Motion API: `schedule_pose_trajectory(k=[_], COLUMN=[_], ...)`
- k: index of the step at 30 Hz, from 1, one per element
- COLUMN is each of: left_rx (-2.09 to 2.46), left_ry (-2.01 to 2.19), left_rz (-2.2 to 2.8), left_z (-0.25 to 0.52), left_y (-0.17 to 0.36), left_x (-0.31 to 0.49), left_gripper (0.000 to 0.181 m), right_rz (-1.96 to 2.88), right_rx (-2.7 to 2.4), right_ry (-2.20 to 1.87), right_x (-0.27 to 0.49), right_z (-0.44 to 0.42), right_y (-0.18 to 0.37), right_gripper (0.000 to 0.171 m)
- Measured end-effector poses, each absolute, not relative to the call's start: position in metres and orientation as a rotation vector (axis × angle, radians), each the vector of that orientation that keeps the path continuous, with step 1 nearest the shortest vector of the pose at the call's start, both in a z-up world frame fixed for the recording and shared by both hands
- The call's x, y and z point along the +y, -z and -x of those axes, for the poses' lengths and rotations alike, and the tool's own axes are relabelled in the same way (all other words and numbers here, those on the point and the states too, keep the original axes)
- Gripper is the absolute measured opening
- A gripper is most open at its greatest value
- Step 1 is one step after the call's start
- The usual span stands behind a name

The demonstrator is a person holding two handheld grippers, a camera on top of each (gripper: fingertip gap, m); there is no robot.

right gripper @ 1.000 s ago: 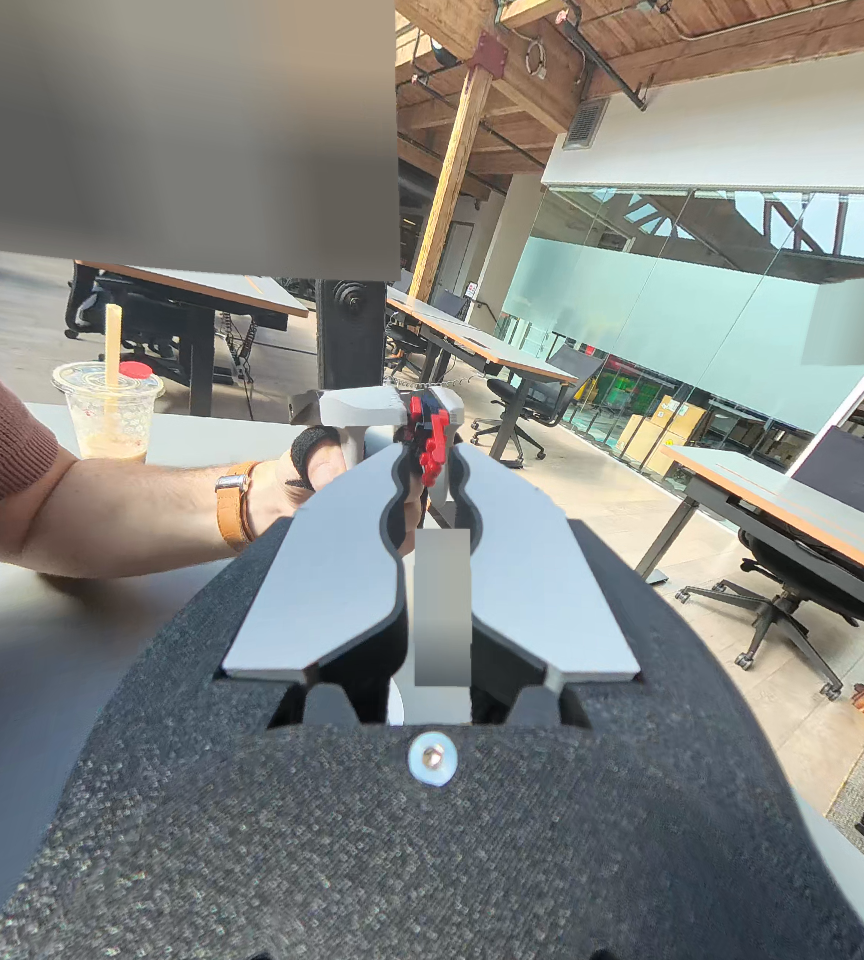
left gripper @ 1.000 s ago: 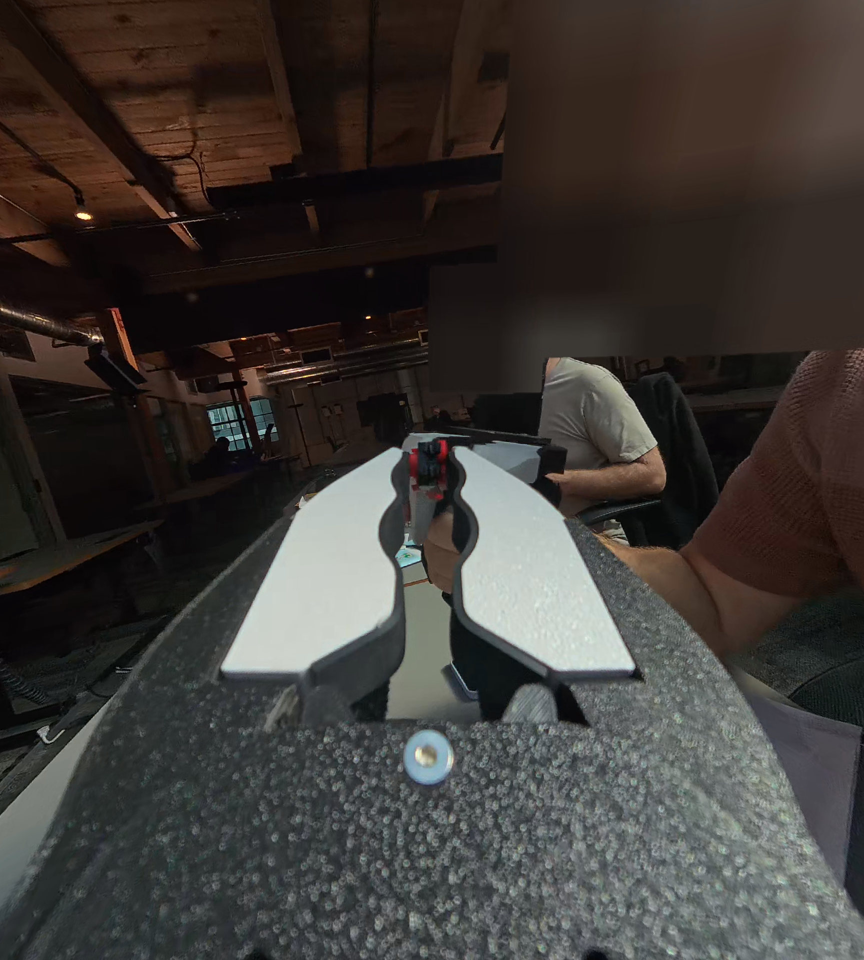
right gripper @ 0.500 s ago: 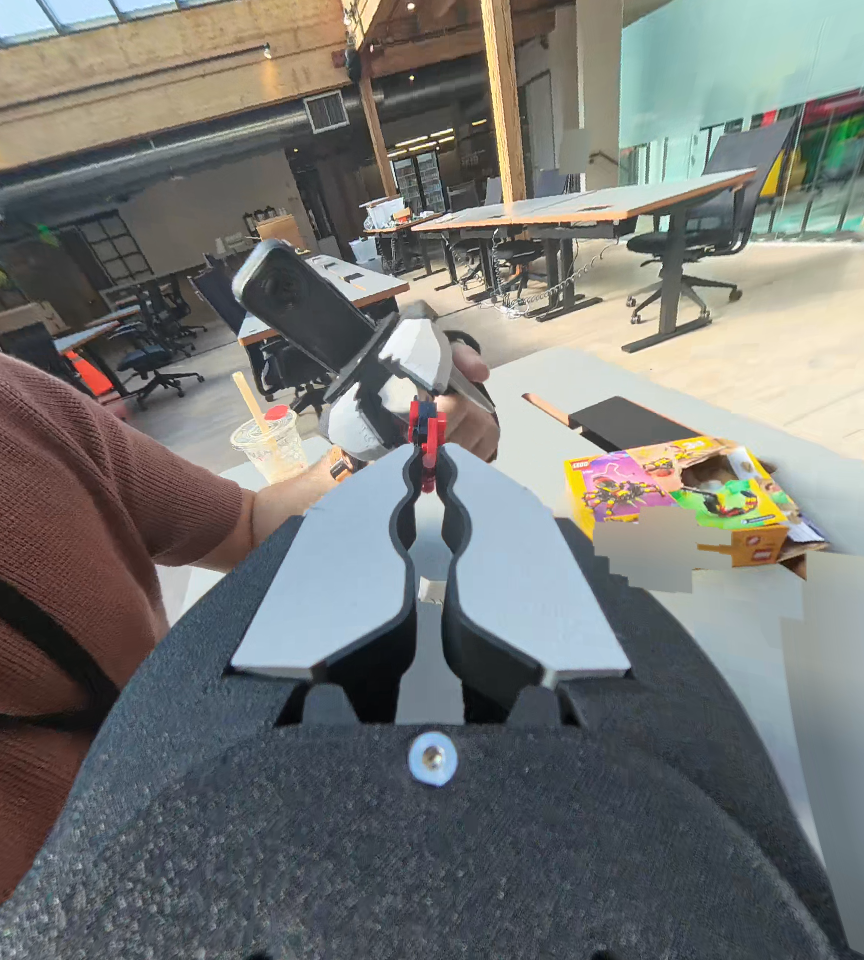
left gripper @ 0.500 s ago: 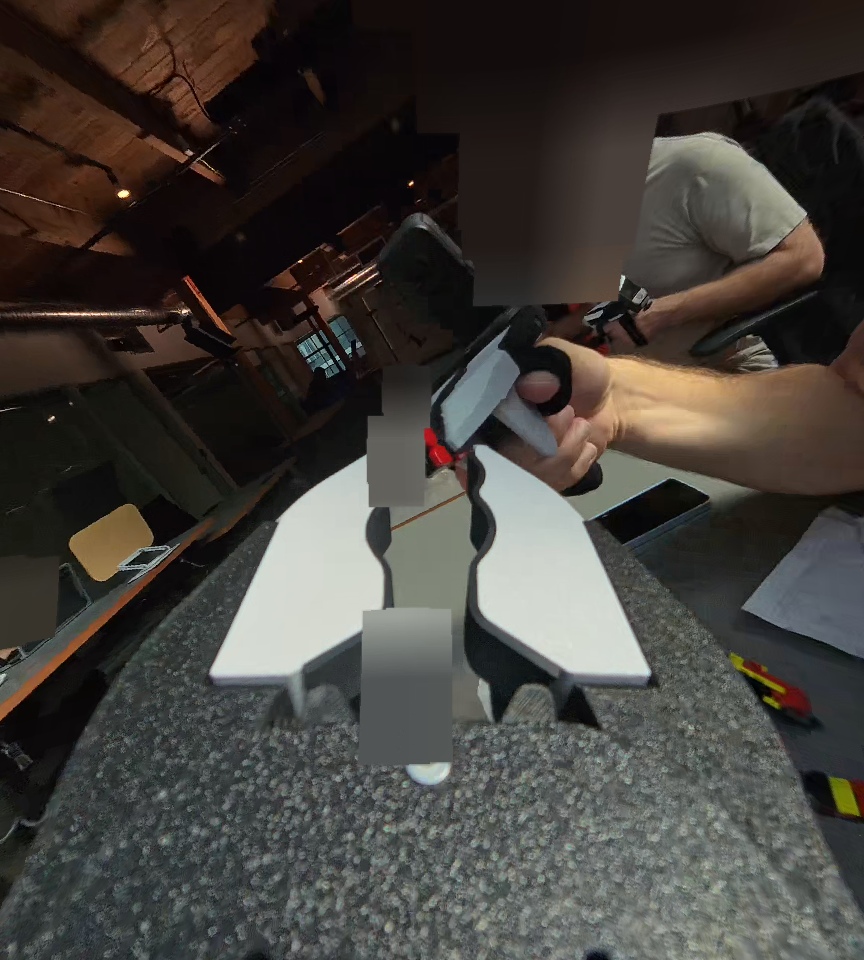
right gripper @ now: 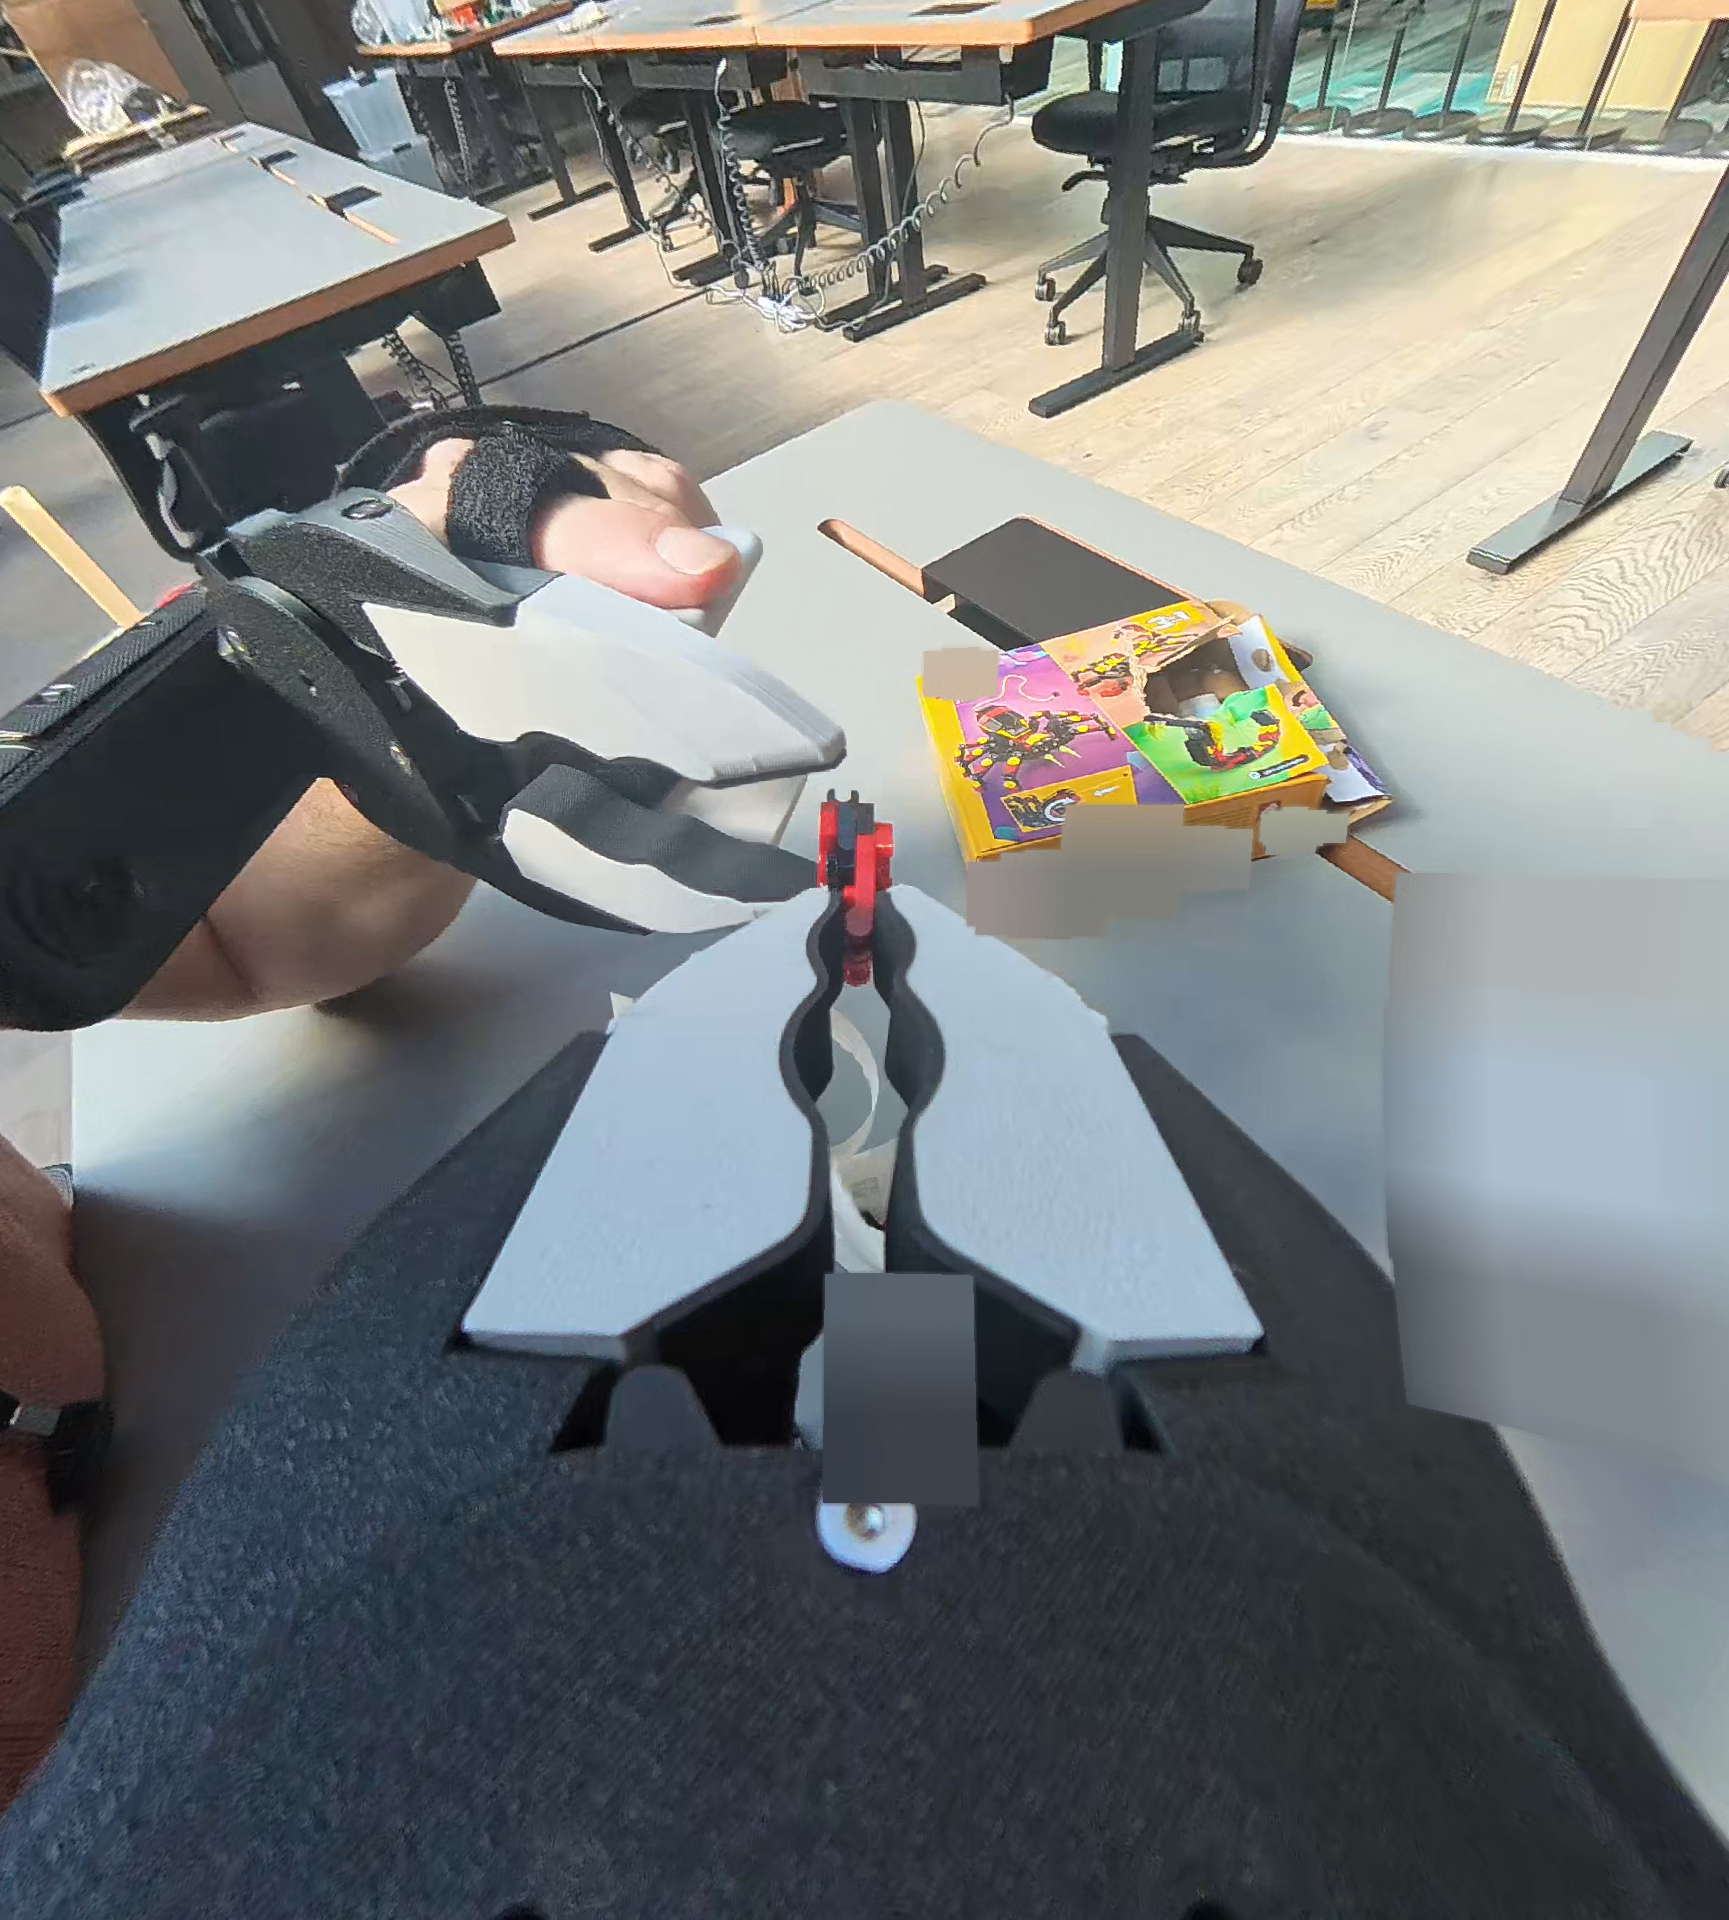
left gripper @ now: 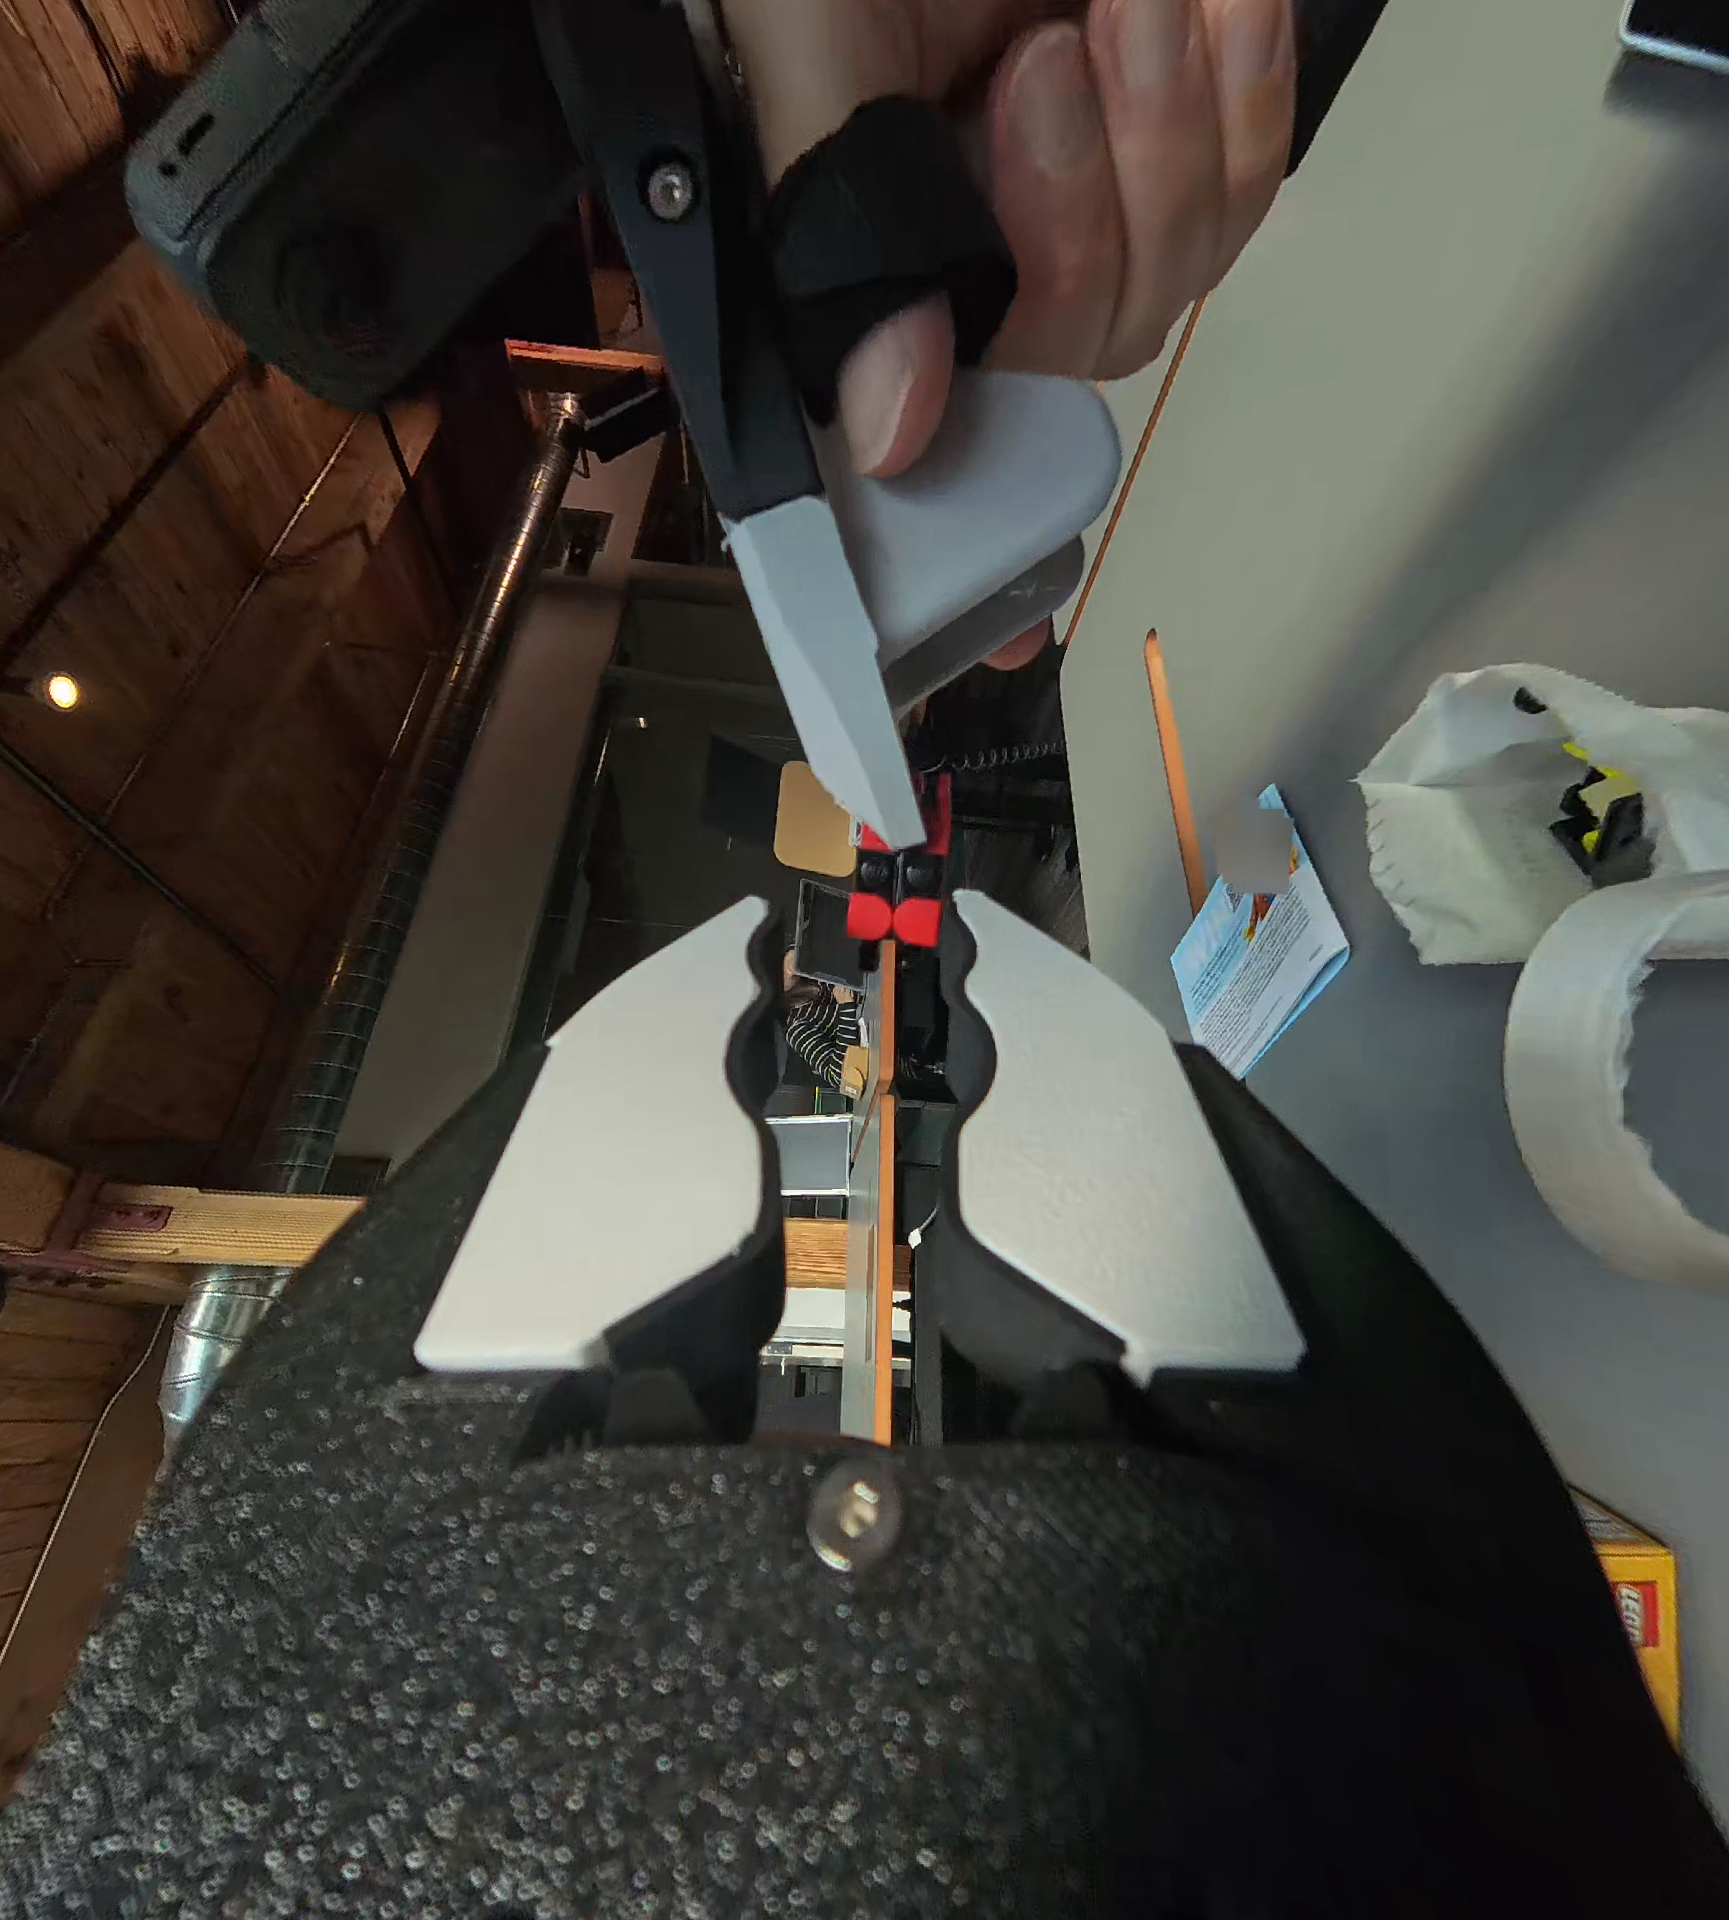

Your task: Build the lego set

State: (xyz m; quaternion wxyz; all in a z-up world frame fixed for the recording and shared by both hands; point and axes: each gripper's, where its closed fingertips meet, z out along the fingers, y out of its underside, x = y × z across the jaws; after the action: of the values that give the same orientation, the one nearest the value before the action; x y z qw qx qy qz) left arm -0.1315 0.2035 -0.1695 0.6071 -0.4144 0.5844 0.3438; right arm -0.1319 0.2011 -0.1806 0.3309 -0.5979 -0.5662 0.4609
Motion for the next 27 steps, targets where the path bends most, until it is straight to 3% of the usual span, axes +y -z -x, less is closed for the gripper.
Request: schedule_pose_trajectory(k=[4,18,27], left_rx=[1.387,1.402,1.32], left_ry=[-0.767,-0.584,-0.298], left_rz=[1.015,1.295,1.376], left_z=[0.126,0.105,0.096], left_y=[0.181,0.24,0.249], left_x=[0.207,0.223,0.223], left_gripper=[0.016,0.016,0.016], right_rz=[1.586,1.724,1.692], right_rx=[-1.503,-1.487,-1.403], right_ry=[-1.196,-1.075,-1.113], right_x=[0.202,0.218,0.218], right_z=[0.129,0.107,0.099], right_y=[0.185,0.243,0.252], right_gripper=[0.004,0.005,0.005])
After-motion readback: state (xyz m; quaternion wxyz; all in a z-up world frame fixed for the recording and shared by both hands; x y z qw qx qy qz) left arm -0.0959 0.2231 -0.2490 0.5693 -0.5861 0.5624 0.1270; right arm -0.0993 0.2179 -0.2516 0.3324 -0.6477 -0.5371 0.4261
